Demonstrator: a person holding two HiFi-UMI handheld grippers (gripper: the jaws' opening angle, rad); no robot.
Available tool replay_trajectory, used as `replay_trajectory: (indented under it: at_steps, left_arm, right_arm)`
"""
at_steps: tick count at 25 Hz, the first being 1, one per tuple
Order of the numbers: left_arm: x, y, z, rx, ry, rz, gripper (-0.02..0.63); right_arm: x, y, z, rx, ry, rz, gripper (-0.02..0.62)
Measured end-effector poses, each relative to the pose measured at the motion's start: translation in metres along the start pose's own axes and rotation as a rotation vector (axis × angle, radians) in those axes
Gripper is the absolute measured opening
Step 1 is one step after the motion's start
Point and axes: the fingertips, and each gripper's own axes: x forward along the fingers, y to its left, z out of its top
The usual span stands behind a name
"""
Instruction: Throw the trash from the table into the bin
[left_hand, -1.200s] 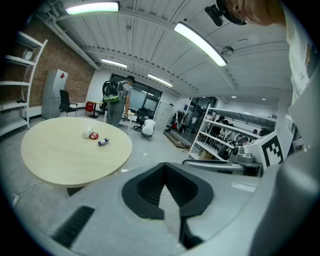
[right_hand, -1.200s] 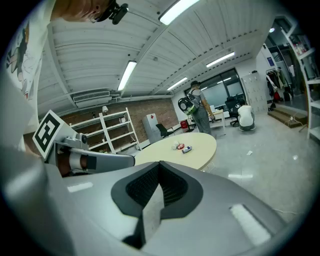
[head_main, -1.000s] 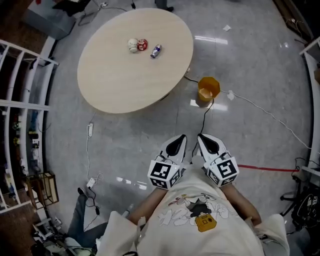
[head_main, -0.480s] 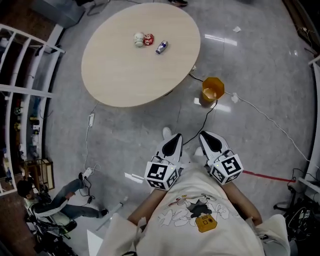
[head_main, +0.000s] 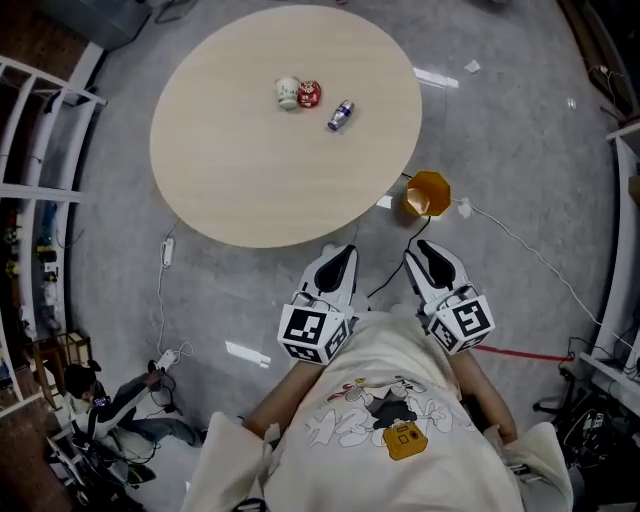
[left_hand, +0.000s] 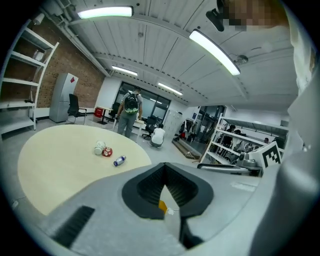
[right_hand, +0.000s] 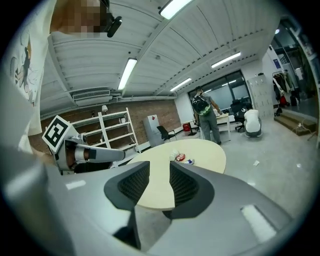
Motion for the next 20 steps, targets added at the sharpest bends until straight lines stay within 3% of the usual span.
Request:
replay_trajectory:
  at_steps: [4, 7, 13, 17, 20]
  left_arm:
    - [0.017, 0.050, 0.039, 0.010, -0.015, -0.050, 0.003]
    - [0.036, 0.066, 0.044, -0.014, -0.008, -0.047, 0.003]
    - [0.085, 0.072, 0.048, -0.024, 0.058, -0.039, 0.003]
    - [0.097, 0.090, 0.049, -0.059, 0.100, -0.009, 0.003]
    - [0.107, 0.098, 0.052, -0.065, 0.104, 0.020, 0.003]
  right_arm:
    - [0.049, -0.011, 0.025, -0.095, 0.019, -0.044, 0.140]
    - [0.067, -0.028, 0.032, -0.124, 0.045, -0.052, 0.149]
    - [0.111, -0.058, 0.038, -0.265, 0.141, 0.040, 0.198]
    - [0.162, -0.063, 0.039, -0.533, 0.256, 0.196, 0.213]
    - [0.201, -0.082, 0.037, -0.737, 0.330, 0.292, 0.262]
